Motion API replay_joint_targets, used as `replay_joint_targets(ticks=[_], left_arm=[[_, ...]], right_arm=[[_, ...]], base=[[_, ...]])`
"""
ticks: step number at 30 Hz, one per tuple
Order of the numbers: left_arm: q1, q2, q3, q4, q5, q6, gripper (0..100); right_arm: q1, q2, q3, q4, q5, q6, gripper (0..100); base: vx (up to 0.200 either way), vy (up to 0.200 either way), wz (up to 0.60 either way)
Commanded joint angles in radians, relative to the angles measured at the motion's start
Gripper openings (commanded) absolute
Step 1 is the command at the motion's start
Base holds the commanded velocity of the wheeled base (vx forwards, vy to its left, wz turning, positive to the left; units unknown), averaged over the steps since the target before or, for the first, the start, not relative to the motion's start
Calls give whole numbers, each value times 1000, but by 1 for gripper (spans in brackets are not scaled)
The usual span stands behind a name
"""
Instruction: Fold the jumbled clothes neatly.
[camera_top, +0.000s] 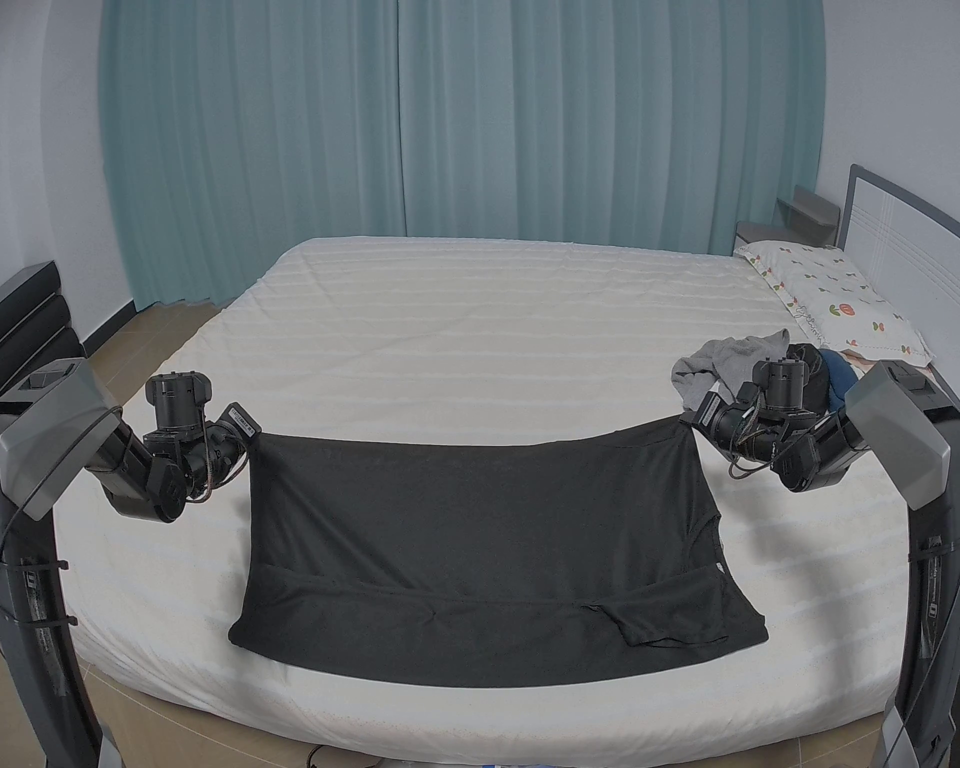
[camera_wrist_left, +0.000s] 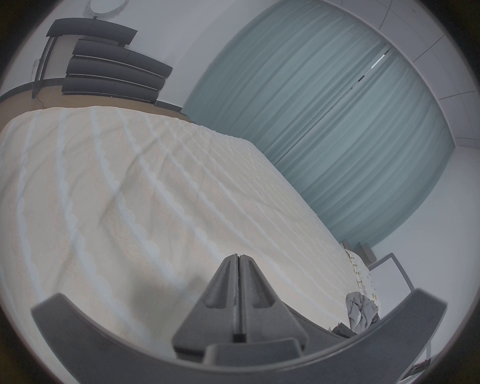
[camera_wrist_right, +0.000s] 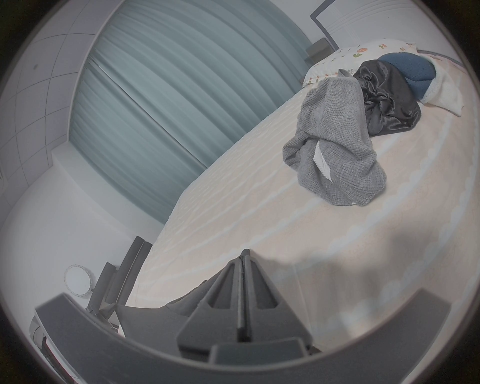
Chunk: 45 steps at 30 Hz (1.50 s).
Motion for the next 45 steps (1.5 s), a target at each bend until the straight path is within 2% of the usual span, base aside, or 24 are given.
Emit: replay_joint_targets(ticks=[1, 16, 25, 29, 39, 45], left_arm=[[-1, 9, -4, 3, -1, 2, 0], [-1, 12, -7, 3, 1, 0, 0], [-1, 7, 58, 5, -1, 64, 0], [-3, -2, 102, 3, -1, 86, 0], [2, -49, 217, -35, -10, 120, 0], [2, -71, 308, -83, -11, 156, 0]], right_arm=[[6, 4, 1, 0, -1, 0, 0], [1, -10, 23, -25, -2, 0, 0], [-7, -75, 141, -26, 10, -2, 0], [-13, -113, 224, -32, 39, 0, 0], [-30, -161, 425, -163, 79, 2, 0], [-42, -202, 537, -176, 108, -8, 0]], base=[[0, 0, 0], [0, 0, 0], [0, 0, 0], [0, 0, 0], [0, 0, 0], [0, 0, 0]])
